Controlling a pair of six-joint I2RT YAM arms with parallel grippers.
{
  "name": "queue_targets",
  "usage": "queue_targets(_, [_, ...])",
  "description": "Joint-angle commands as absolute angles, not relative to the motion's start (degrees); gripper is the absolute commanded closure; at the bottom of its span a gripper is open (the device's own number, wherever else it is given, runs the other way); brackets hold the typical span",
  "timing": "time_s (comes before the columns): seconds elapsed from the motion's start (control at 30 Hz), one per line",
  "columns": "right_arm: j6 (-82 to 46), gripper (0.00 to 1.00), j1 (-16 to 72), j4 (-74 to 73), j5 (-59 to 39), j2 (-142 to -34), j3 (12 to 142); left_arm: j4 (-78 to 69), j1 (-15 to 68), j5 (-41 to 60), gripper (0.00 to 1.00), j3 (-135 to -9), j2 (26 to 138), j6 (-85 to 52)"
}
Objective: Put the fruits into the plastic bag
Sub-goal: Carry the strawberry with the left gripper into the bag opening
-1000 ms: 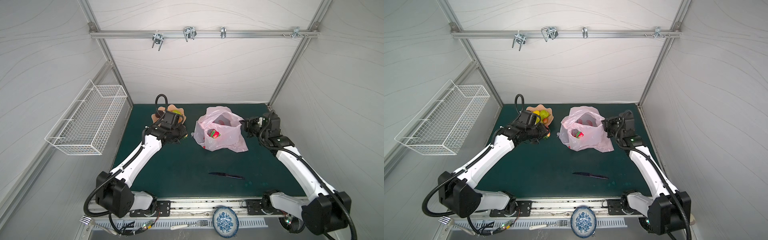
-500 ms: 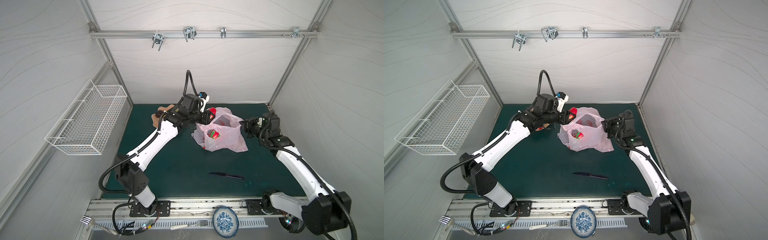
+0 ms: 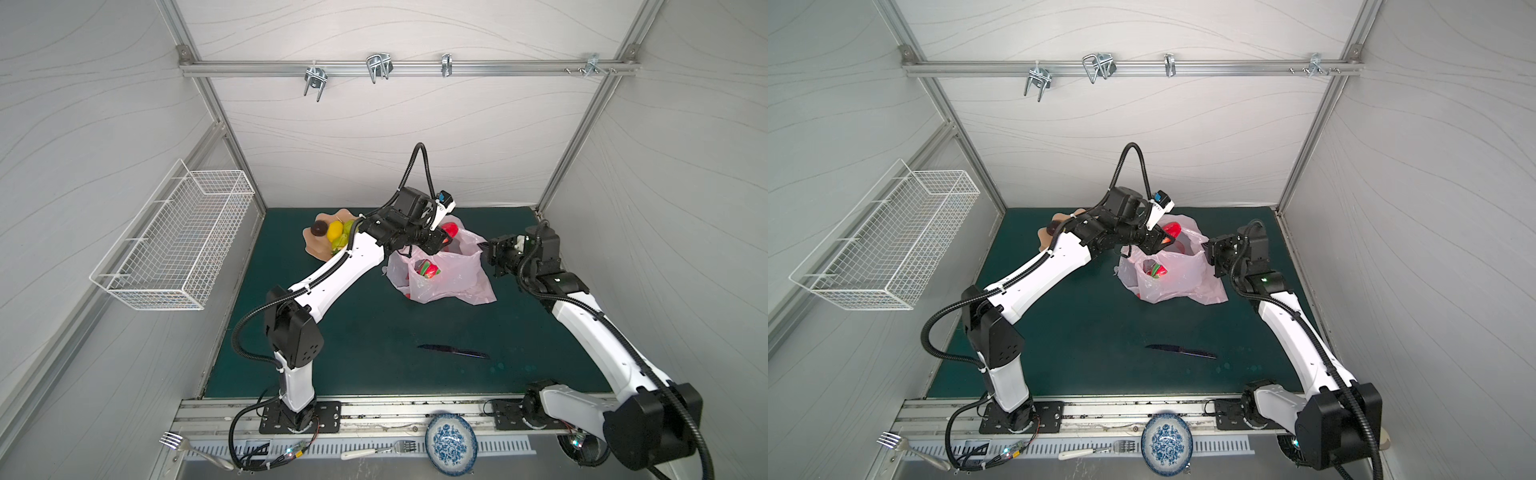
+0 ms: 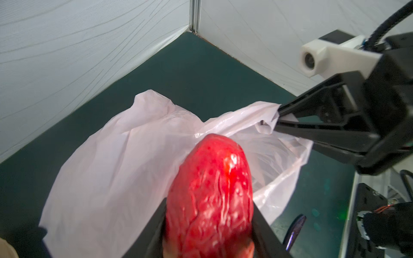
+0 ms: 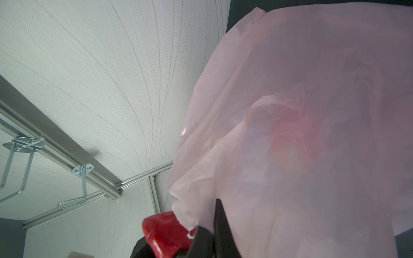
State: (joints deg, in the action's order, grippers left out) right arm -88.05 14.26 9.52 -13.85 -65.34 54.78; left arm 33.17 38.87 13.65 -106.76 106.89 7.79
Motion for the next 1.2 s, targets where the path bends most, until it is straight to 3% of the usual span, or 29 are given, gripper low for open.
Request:
queue_targets(0.0, [-88.6, 1.0, 14.0, 9.3, -14.5, -65.2, 54.8, 32.1, 38.8, 7.4, 0.81, -108.9, 109.2, 12.2])
queue_targets(0.27, [-88.2, 1.0, 14.1, 9.4, -15.3, -65.4, 55.6, 28.9, 33.4, 4.4, 0.81, -107.1, 112.3, 12.3])
queue_targets(0.53, [-88.4, 1.0, 14.2, 9.1, -16.0, -66.9, 56.8, 25.8, 33.6, 7.7, 0.81, -95.5, 109.5, 12.7])
queue_targets(0.97, [-88.6, 1.0, 15.1, 10.1, -14.4, -67.6, 57.6, 19.2, 42.5, 8.1, 0.79, -76.1, 96.1, 3.3])
queue_targets(1.17, [-88.8, 1.0, 16.0, 10.1, -13.7, -67.7, 57.5, 16.3, 45.6, 7.1, 0.78, -73.7, 95.4, -2.3])
